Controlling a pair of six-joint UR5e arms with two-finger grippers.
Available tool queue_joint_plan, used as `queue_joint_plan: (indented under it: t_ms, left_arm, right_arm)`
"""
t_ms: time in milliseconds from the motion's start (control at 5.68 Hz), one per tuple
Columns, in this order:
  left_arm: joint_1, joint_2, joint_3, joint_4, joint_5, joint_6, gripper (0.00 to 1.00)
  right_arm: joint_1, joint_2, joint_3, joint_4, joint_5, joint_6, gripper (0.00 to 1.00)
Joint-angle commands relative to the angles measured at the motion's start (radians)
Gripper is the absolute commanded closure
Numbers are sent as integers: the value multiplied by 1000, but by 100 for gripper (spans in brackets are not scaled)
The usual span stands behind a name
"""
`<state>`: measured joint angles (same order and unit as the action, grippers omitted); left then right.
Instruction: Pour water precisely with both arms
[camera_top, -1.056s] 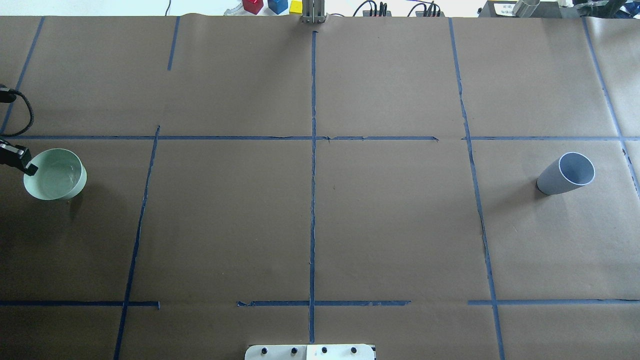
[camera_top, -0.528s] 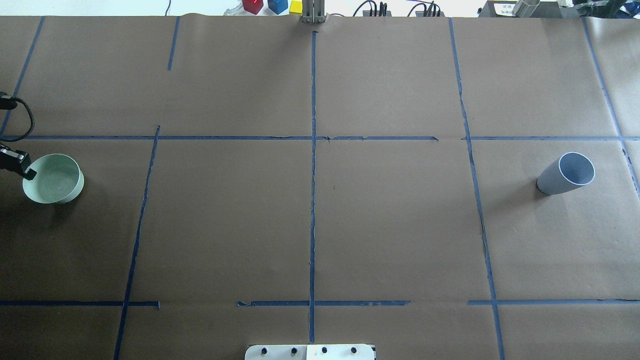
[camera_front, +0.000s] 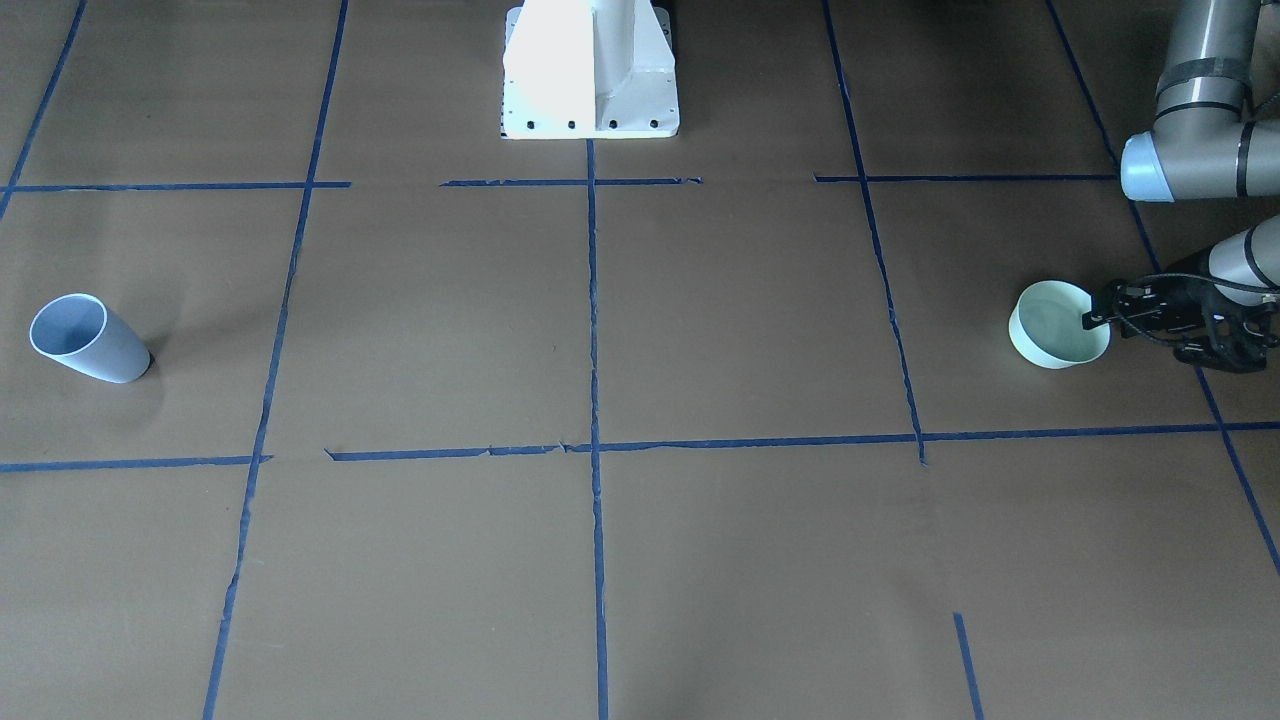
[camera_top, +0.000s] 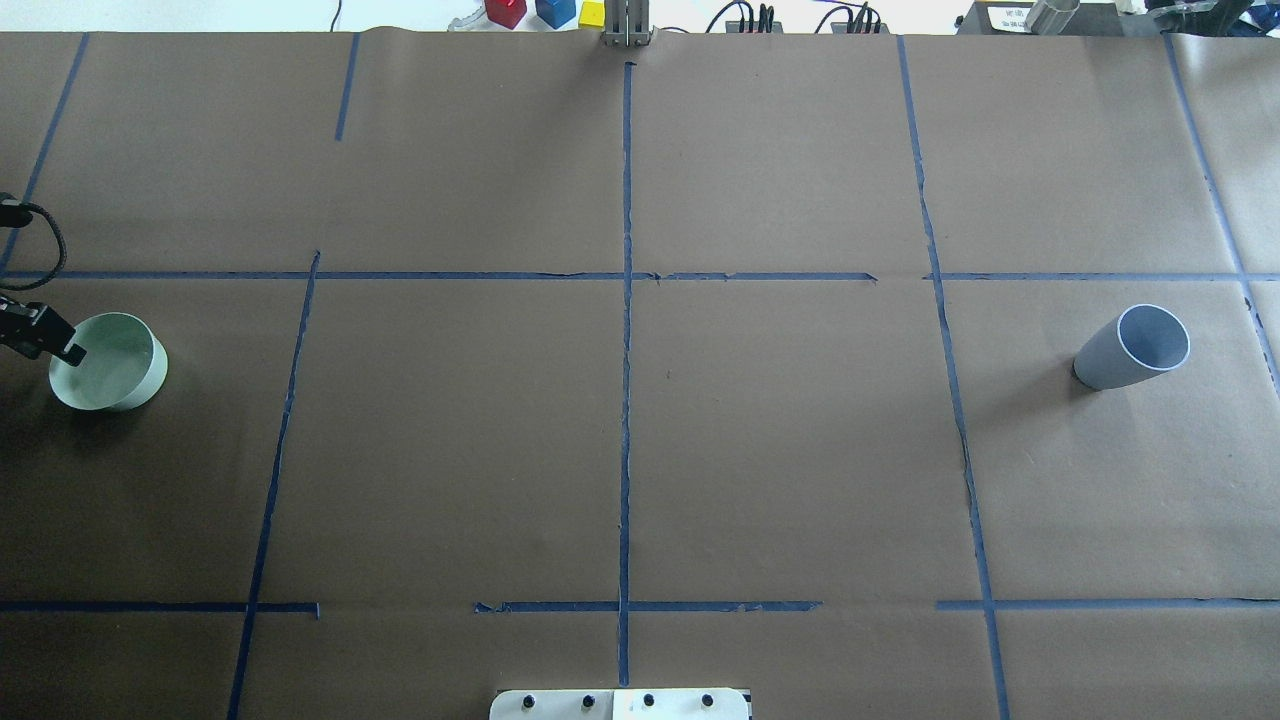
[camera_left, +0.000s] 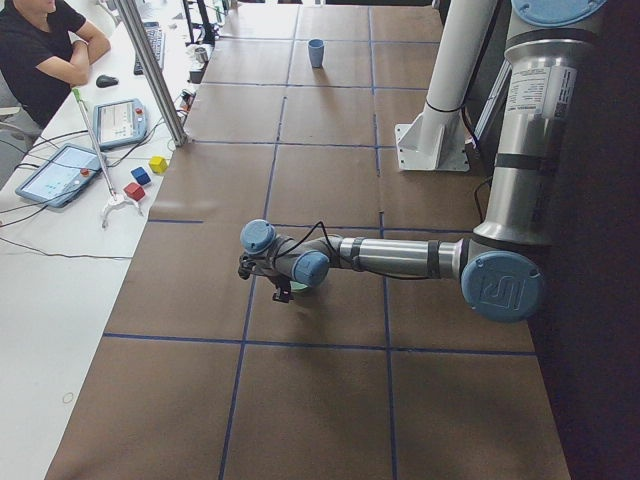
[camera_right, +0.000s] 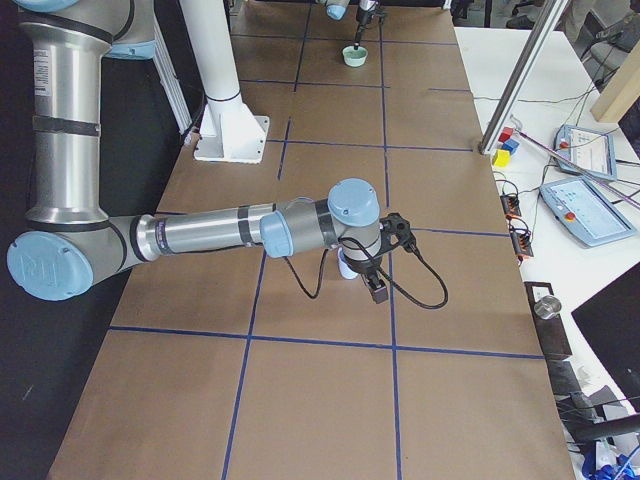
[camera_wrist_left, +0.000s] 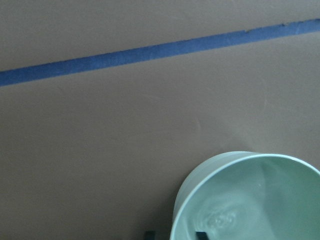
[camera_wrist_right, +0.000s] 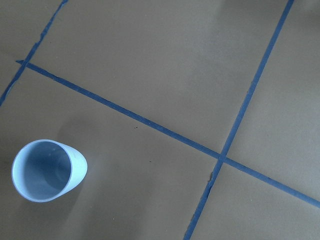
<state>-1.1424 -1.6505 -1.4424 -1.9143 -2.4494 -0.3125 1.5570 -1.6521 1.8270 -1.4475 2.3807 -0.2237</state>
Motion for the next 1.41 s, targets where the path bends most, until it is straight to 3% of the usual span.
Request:
queue_joint_plan:
  t_ms: [0, 176, 352, 528, 704, 880, 1056, 1231]
  left_arm:
    - [-55, 9, -76, 3, -83, 6, 0]
    - [-162, 11, -137, 3, -77, 12, 0]
    - [-250, 20, -197, 6, -68, 12, 0]
    - [-305, 58, -202, 8, -34, 45, 0]
    - [-360, 76, -201, 88, 57, 196, 0]
    - [-438, 69, -214, 335, 59, 405, 0]
    - [-482, 60, -272, 545, 66, 449, 0]
    - [-482, 78, -327, 591, 79, 461, 0]
  right_arm:
    - [-9, 15, -2, -72, 12, -2, 0]
    - [-11, 56, 6, -206, 12, -11, 0]
    - [-23, 51, 0, -255, 9, -14, 0]
    - [-25, 20, -29, -257, 2, -14, 0]
    - [-25, -6, -38, -255, 8, -14, 0]
    - [-26, -15, -31, -252, 8, -13, 0]
    - [-47, -15, -31, -251, -1, -3, 0]
    - [-51, -17, -22, -251, -2, 0, 0]
